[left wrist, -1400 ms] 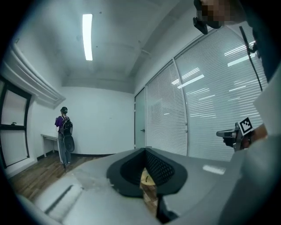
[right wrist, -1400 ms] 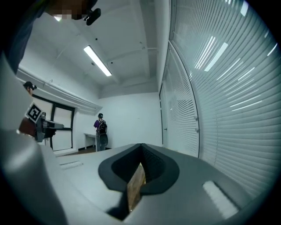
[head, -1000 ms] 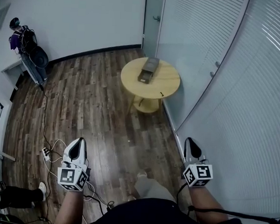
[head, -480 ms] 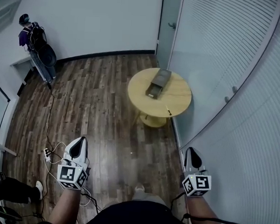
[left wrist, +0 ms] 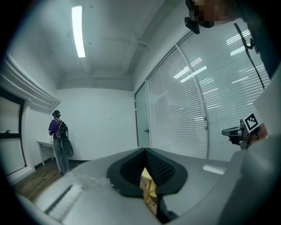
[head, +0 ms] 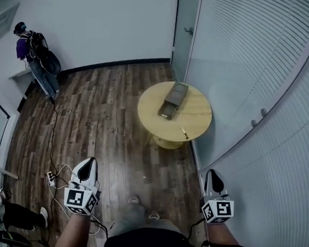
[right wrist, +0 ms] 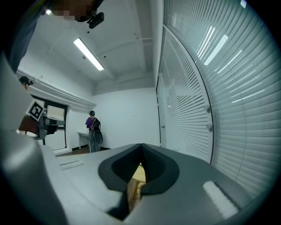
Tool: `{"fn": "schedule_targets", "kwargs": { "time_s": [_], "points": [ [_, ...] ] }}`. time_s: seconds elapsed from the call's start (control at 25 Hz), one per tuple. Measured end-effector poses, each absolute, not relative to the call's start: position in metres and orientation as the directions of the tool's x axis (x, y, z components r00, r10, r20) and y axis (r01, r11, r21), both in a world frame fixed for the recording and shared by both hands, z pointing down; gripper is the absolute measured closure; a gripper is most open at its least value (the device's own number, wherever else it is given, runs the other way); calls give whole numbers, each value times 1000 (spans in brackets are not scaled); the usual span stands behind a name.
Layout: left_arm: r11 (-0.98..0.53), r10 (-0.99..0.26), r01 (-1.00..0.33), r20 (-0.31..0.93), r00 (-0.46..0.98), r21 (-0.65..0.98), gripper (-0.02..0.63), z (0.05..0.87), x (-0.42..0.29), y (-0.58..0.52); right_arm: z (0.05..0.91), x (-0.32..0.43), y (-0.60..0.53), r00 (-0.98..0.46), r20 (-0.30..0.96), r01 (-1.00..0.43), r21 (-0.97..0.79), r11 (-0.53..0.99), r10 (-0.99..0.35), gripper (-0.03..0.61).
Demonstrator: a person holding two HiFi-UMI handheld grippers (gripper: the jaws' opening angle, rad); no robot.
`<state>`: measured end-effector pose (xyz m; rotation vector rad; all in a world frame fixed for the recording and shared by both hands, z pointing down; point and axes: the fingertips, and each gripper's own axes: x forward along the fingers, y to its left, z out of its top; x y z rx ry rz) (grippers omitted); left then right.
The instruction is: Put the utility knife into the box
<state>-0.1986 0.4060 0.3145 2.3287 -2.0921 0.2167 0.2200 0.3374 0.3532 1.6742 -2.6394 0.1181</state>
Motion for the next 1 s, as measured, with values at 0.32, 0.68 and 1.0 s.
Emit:
{"fn": "schedule_targets", "kwargs": {
  "time_s": [0.32,0.68,1.0],
  "points": [
    [-157,-980,-986,130,149,-55,609,338,-225,336,348,203,292,-349,80,-937,-37,347,-934,569],
    [-336,-939,-931,131,319,-140,609,327,-220,229,344,169,225,-270,57,-963,-47,267,-961,569],
    [-389,-916,-914,156,370,-115,608,338,-259,163,346,138,184,-206,84,-978,-47,203,-975,569]
  ]
}}
